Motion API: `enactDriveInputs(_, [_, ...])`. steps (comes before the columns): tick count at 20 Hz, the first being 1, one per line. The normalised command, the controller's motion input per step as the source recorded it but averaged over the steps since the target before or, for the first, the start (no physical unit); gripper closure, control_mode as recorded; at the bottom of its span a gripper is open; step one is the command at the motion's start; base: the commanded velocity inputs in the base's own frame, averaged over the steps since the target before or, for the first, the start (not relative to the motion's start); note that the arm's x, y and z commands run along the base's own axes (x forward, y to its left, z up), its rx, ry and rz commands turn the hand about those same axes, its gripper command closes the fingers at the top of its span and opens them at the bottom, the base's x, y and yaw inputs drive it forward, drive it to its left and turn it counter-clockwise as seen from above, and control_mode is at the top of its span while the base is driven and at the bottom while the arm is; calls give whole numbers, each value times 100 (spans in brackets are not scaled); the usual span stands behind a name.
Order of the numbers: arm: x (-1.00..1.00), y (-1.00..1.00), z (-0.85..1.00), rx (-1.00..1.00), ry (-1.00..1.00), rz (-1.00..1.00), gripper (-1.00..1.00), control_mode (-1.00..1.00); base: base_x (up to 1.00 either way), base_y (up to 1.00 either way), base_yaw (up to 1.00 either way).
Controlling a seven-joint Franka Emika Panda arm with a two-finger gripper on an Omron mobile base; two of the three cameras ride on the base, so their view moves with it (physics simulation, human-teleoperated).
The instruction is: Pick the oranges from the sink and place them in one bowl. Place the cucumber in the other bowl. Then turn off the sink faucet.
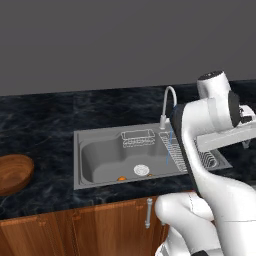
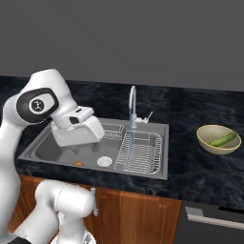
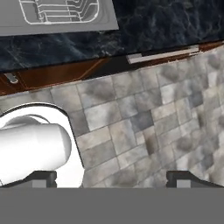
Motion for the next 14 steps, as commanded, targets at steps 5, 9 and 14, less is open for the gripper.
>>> enactDriveInputs(5, [18, 56, 0, 28, 0, 14, -100, -100, 0, 0, 0])
enactDriveInputs(9, [25, 46, -2, 23, 0, 13, -100, -100, 0, 0, 0])
enactDriveInputs(14, [36, 43, -11, 16, 0, 12, -100, -100, 0, 0, 0])
